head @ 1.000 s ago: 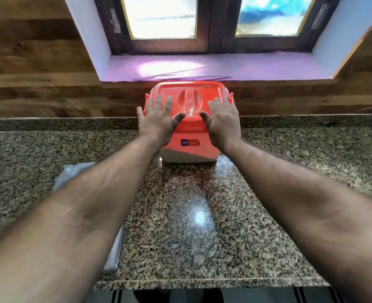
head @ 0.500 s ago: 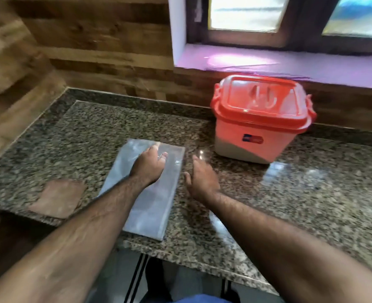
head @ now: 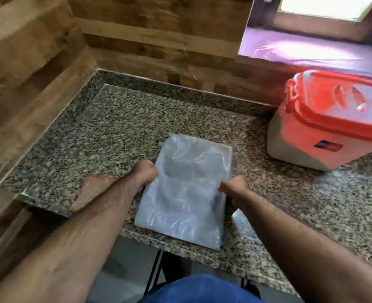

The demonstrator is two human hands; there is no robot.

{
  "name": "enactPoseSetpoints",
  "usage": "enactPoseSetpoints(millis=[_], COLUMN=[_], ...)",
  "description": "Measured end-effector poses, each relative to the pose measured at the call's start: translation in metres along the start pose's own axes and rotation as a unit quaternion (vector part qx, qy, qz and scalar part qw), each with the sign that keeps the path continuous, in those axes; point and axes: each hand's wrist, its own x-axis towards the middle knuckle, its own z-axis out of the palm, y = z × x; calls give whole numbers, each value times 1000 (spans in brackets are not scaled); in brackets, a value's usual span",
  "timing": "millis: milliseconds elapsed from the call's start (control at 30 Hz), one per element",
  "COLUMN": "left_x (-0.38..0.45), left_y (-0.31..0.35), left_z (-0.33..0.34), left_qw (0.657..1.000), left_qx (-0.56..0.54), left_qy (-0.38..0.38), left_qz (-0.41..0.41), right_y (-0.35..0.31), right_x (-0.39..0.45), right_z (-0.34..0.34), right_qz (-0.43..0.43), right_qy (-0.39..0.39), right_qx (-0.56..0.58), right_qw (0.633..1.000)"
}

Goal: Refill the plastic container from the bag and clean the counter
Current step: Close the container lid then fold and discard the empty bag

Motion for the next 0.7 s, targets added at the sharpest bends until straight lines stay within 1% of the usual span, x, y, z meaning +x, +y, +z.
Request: enactPoseSetpoints(millis=[67,167,333,400,500,600,700], left_x=[3,2,0,0,2,5,4], left_y=[-3,-4,-15,-20,-28,-35,-41], left_z=[-7,-15,-16,-16,-12,-9,-7], left_qw=[1000,998,983,978,975,974,971], left_qx=[-23,-46,-136,-159,-183,-187,-193], left_qy=[-14,-54,-118,-126,-114,-111,-109], left_qz=[0,1,24,38,56,65,87], right_y=[-6,-8,-3,2,12,23,29], right_x=[-4,2,7,9,13,15,16], right_z=[-3,-7,-22,-32,-40,-39,-35], right_qz=[10,9,-30,-52,-84,-147,-174], right_qy=[-29,-33,-70,-88,-116,-82,-47], right_qx=[19,40,62,74,87,52,59], right_qw=[999,999,995,992,986,984,982])
